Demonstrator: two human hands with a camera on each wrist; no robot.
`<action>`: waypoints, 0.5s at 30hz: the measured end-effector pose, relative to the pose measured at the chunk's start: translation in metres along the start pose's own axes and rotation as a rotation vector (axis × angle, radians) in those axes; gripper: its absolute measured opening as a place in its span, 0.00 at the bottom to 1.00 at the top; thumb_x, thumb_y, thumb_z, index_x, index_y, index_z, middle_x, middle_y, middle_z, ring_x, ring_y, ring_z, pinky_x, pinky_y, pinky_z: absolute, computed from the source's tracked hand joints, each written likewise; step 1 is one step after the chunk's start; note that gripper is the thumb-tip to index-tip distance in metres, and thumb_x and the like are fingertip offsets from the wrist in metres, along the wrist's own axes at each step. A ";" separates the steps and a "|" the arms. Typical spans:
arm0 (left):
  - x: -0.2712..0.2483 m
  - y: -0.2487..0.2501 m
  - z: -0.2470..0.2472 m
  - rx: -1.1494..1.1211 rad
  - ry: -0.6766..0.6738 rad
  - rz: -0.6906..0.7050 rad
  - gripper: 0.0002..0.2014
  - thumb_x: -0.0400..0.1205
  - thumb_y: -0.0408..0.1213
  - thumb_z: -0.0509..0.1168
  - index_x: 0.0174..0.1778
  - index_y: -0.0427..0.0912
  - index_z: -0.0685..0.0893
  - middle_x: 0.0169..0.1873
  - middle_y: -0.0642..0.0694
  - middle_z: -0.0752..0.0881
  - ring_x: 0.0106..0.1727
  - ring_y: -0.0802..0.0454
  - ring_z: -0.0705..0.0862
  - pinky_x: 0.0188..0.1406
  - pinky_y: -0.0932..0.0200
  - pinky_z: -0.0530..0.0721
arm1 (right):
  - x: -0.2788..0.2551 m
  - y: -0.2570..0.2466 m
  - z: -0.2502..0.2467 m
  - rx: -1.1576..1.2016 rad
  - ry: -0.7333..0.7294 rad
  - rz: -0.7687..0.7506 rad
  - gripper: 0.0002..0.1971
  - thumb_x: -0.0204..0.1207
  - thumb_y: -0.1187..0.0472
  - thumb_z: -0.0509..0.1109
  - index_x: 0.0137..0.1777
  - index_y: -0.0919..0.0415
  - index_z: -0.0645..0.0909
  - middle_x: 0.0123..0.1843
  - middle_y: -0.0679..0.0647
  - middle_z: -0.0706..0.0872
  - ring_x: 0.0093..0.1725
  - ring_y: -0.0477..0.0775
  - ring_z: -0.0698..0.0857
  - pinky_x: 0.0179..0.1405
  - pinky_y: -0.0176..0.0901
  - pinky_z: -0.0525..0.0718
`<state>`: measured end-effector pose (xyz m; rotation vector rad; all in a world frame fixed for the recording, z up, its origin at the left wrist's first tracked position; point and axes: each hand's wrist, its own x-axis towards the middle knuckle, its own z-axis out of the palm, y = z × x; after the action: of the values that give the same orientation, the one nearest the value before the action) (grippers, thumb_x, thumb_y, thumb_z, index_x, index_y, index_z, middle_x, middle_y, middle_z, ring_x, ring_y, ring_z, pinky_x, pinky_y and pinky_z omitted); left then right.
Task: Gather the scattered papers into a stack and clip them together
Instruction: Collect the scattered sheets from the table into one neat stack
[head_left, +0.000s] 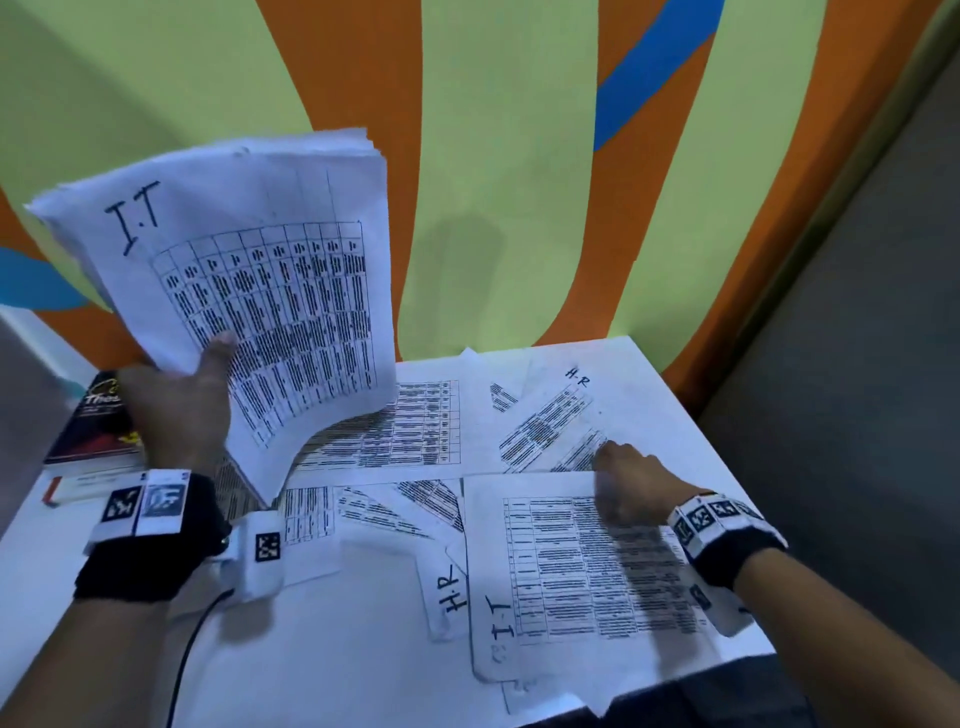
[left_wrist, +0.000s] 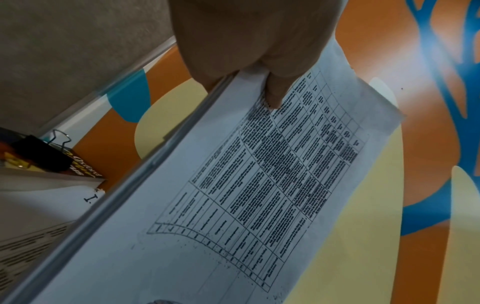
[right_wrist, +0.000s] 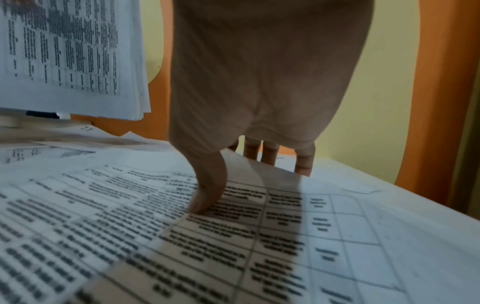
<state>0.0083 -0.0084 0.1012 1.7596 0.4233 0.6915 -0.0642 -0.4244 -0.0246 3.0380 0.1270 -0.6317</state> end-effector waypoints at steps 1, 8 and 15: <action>0.003 -0.003 -0.002 -0.008 0.001 0.017 0.24 0.73 0.52 0.74 0.37 0.45 0.64 0.40 0.42 0.68 0.40 0.49 0.66 0.36 0.54 0.66 | 0.005 0.003 0.005 -0.026 0.001 -0.003 0.18 0.63 0.56 0.71 0.54 0.53 0.77 0.60 0.56 0.75 0.59 0.62 0.77 0.40 0.47 0.73; 0.004 0.002 -0.010 -0.001 0.039 -0.003 0.21 0.76 0.47 0.72 0.40 0.42 0.65 0.46 0.44 0.67 0.46 0.52 0.67 0.42 0.59 0.64 | -0.006 -0.014 -0.019 0.071 -0.024 0.000 0.16 0.69 0.58 0.73 0.57 0.52 0.82 0.56 0.51 0.80 0.61 0.58 0.77 0.53 0.53 0.71; 0.030 0.002 -0.035 -0.020 0.185 0.027 0.22 0.75 0.49 0.73 0.31 0.48 0.64 0.43 0.43 0.69 0.39 0.51 0.68 0.35 0.59 0.67 | 0.005 -0.019 -0.129 0.340 0.126 -0.088 0.10 0.68 0.58 0.79 0.48 0.53 0.85 0.45 0.46 0.85 0.51 0.55 0.85 0.43 0.41 0.77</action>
<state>0.0079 0.0349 0.1167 1.6918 0.5173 0.8783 -0.0099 -0.3984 0.0907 3.4186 0.1741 -0.5132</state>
